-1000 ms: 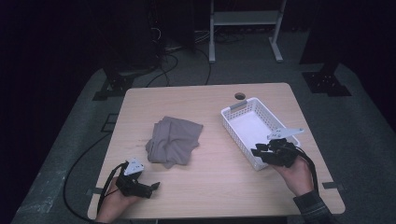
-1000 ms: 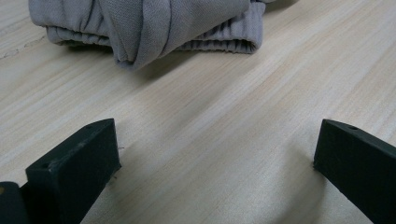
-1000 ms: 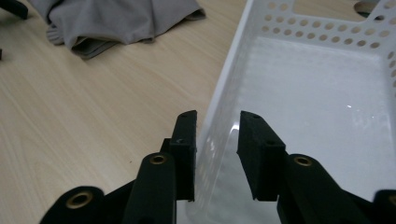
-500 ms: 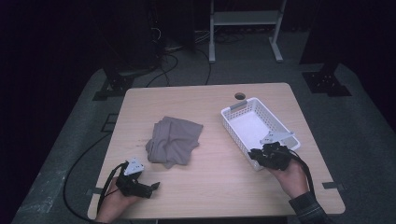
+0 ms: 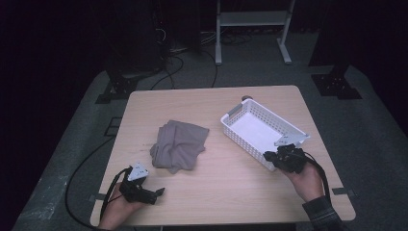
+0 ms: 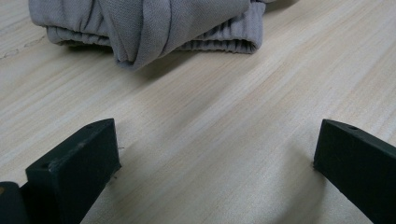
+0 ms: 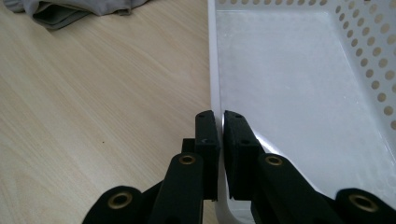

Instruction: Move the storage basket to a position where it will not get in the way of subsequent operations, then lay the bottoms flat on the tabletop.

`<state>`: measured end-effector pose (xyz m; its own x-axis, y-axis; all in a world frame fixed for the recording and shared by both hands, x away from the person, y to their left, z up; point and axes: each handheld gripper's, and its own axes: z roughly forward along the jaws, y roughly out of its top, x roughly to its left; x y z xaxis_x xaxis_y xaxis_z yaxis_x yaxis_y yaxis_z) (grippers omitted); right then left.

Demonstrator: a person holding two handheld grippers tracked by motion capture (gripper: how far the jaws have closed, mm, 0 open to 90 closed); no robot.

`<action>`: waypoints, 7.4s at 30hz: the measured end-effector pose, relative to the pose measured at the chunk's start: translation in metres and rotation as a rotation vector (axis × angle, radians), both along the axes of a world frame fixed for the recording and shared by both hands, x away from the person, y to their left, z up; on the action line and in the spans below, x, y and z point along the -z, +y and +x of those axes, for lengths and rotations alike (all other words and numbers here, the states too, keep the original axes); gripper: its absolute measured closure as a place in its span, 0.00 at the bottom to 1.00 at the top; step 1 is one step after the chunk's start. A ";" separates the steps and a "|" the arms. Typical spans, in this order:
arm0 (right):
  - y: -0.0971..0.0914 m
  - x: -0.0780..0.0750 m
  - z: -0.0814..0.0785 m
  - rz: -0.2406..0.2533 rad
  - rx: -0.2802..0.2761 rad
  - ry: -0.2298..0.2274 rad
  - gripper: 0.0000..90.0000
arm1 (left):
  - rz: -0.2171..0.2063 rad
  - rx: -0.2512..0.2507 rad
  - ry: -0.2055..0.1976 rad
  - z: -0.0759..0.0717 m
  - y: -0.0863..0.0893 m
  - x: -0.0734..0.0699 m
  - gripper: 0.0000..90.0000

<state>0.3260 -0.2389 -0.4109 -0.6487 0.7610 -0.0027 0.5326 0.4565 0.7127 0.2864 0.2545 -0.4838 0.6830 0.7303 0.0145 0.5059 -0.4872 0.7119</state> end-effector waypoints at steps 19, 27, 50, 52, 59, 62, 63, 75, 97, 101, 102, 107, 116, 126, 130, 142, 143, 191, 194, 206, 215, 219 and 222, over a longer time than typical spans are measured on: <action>-0.025 0.000 0.035 -0.026 0.018 -0.031 0.94 | -0.002 -0.001 -0.002 0.000 0.000 0.000 0.00; -0.040 0.000 0.063 -0.040 0.044 -0.040 0.94 | -0.002 -0.001 -0.003 0.000 0.000 0.000 0.00; -0.061 -0.003 0.144 -0.044 0.102 -0.013 0.94 | -0.002 -0.001 -0.003 0.000 0.000 0.000 0.00; -0.062 -0.003 0.147 -0.052 0.107 -0.011 0.94 | -0.003 -0.001 -0.003 0.000 0.000 0.000 0.00; -0.064 -0.003 0.152 -0.054 0.116 -0.018 0.93 | -0.002 -0.001 -0.003 0.000 0.000 0.000 0.00; -0.062 -0.004 0.148 -0.048 0.118 -0.035 0.81 | -0.002 -0.001 -0.003 0.000 0.000 0.000 0.00; -0.061 -0.006 0.146 -0.043 0.121 -0.046 0.76 | -0.002 -0.001 -0.003 0.000 0.000 0.000 0.00; -0.055 -0.018 0.107 0.031 0.126 -0.098 0.45 | -0.002 -0.001 -0.003 0.000 0.000 0.000 0.00; -0.042 0.017 0.024 0.034 0.071 -0.086 0.13 | -0.003 -0.003 -0.003 0.000 0.000 0.000 0.00; -0.044 0.026 0.016 0.013 0.086 -0.086 0.12 | -0.001 -0.004 -0.001 0.001 0.000 0.000 0.00; -0.045 0.029 0.013 0.010 0.089 -0.083 0.12 | -0.001 -0.004 0.000 0.001 0.000 0.000 0.00; -0.050 0.045 0.000 0.012 0.088 -0.063 0.12 | -0.003 -0.004 -0.002 0.002 0.000 0.000 0.00; -0.059 0.068 -0.016 -0.013 0.088 -0.048 0.12 | -0.012 -0.001 0.011 0.004 0.000 -0.008 0.00; -0.060 0.075 -0.014 -0.006 0.099 -0.057 0.12 | -0.032 -0.011 -0.081 0.013 -0.004 -0.033 0.00; -0.061 0.076 -0.014 0.009 0.104 -0.044 0.13 | -0.058 -0.007 -0.107 0.024 -0.005 -0.041 0.06; -0.063 0.076 -0.013 0.026 0.099 -0.018 0.13 | -0.076 0.038 -0.051 0.055 -0.014 -0.040 0.46; -0.063 0.076 -0.013 0.026 0.099 -0.018 0.13 | -0.087 0.040 -0.044 0.055 -0.014 -0.039 0.55; -0.064 0.076 -0.012 0.024 0.076 -0.017 0.13 | -0.291 0.483 -0.011 0.054 -0.227 -0.070 0.72; -0.064 0.076 -0.012 0.024 0.075 -0.017 0.13 | -0.297 0.476 -0.028 0.054 -0.218 -0.077 0.67; -0.065 0.076 -0.012 0.024 0.068 -0.016 0.13 | -0.315 0.349 -0.071 0.062 -0.159 -0.094 0.53; -0.065 0.076 -0.012 0.024 0.067 -0.016 0.13 | -0.251 0.191 -0.125 0.066 -0.095 -0.095 0.51; -0.065 0.076 -0.011 0.024 0.066 -0.016 0.13 | -0.236 0.134 -0.122 0.068 -0.070 -0.087 0.49; -0.065 0.076 -0.011 0.025 0.066 -0.016 0.13 | -0.229 0.099 -0.117 0.070 -0.056 -0.080 0.47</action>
